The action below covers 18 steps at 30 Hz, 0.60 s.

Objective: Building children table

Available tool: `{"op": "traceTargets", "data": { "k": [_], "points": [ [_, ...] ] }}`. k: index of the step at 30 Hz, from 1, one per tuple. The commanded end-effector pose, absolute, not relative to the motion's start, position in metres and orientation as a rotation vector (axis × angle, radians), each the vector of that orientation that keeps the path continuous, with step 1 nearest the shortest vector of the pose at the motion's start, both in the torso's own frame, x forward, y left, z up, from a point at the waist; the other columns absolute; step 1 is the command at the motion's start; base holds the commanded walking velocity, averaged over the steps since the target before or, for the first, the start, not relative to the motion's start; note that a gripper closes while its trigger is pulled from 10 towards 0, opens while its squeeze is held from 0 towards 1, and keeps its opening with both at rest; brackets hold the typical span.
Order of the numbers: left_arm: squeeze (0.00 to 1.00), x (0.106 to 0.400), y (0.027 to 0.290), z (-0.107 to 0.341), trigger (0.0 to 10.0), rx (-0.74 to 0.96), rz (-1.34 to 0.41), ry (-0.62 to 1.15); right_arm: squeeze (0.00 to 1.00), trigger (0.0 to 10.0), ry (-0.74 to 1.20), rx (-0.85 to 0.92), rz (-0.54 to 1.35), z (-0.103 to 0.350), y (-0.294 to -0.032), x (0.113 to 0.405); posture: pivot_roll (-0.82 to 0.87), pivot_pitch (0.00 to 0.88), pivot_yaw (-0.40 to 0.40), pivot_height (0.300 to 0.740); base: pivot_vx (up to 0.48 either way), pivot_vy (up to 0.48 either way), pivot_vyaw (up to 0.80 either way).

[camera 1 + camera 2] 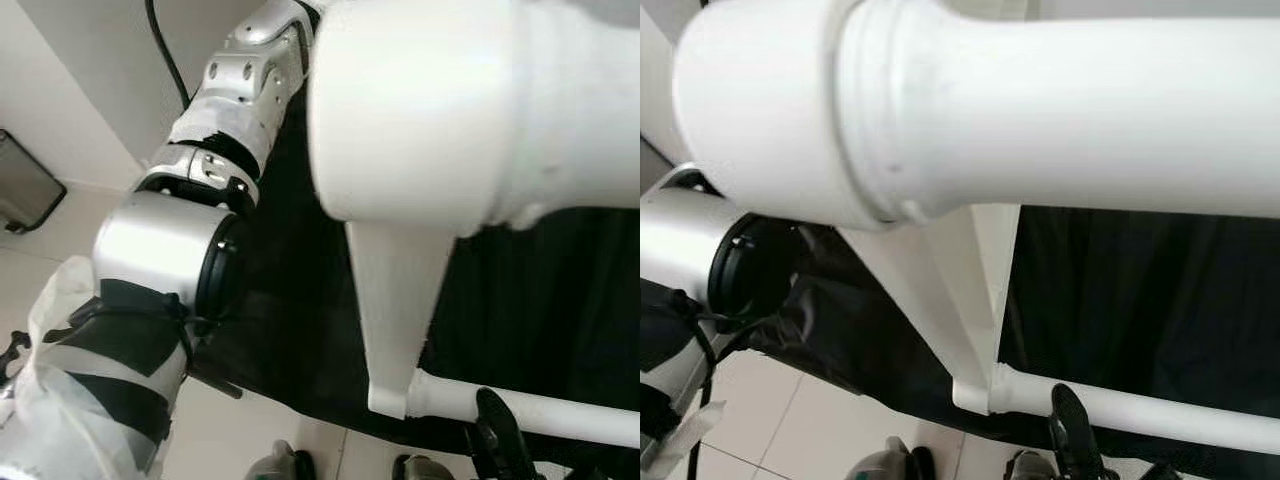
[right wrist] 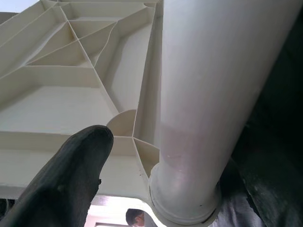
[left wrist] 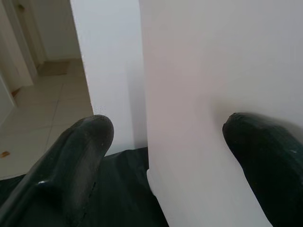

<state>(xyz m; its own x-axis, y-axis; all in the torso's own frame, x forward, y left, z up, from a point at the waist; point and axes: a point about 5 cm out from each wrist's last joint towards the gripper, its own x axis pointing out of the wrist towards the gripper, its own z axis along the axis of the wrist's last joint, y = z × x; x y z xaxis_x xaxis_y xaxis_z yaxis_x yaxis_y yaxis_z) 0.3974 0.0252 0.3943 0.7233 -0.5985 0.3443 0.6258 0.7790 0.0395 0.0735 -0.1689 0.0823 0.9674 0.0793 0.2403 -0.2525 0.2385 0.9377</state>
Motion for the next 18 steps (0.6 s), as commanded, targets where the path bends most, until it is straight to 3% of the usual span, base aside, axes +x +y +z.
{"op": "traceTargets", "data": {
  "k": [1,13,18],
  "points": [
    [0.0,0.395,0.022,0.398,10.0,-0.04,-0.723,-0.362,0.0,10.0,-0.038,1.394,-0.181,0.044,-0.157,0.012,-0.2,0.108,0.197,0.74,0.0,0.0,0.0],
    [0.0,0.395,0.022,0.398,10.0,-0.012,-0.727,-0.37,0.0,10.0,-0.081,1.324,-0.143,0.052,-0.146,0.005,-0.24,0.097,0.237,0.74,0.0,0.0,0.0],
    [0.0,0.394,0.016,0.397,10.0,0.001,-0.74,-0.373,0.0,10.0,-0.122,1.204,-0.251,0.043,-0.15,-0.01,-0.28,0.097,0.271,0.74,0.0,0.0,0.0]
  ]
}}
